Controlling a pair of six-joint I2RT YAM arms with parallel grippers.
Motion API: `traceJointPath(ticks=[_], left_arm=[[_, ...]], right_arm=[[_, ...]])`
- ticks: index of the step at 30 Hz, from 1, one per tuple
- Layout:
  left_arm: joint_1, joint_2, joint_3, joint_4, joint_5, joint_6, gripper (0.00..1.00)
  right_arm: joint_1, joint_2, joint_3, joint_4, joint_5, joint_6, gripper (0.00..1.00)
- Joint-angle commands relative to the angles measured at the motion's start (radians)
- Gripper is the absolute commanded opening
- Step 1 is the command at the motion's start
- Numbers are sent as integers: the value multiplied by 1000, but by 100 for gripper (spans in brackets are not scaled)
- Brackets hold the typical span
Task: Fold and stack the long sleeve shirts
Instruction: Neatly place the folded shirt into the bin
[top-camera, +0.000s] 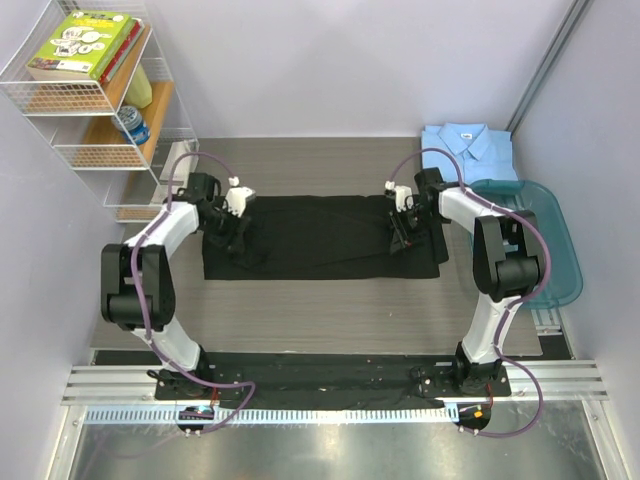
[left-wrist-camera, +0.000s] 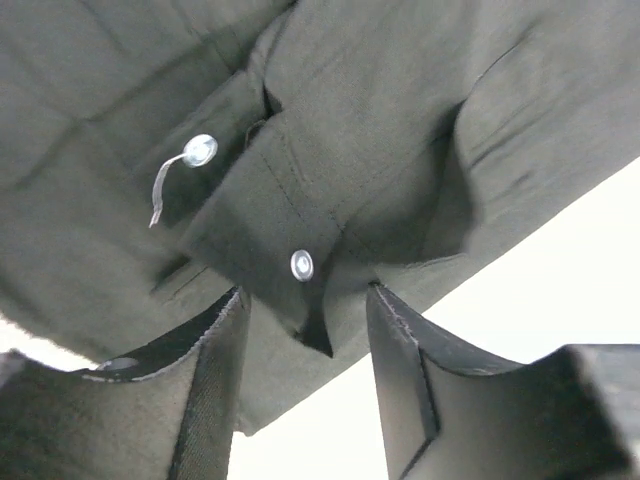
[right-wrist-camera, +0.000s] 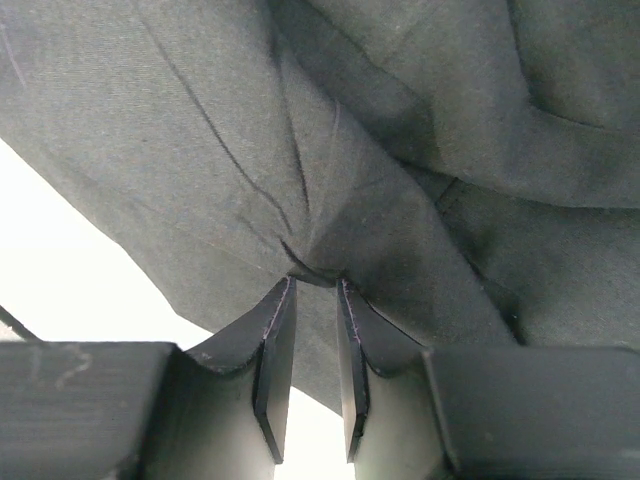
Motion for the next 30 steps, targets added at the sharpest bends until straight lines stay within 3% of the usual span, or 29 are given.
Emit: traceJointPath(ticks=[1,6,10,19,26,30], left_arm=[[9,-140,58,40,96,-49,53],[-2,-111,172,30,1,-11,56],[-58,-34,225,-12,-72,104,57],[-92,289,351,-68,-286,187,45],[-54,278,175,-73,-433,265,35],[-41,195,78,-137,-340,247,33]], right_arm=[[-1,2,6,37,50,-2,28],[12,55,25,74,133,4,28],[22,85,46,84,178,6,28],[107,185,121,133,310,-17,29],[164,318,294,140,374,-54,29],[188,436,518,140,431,-100,29]])
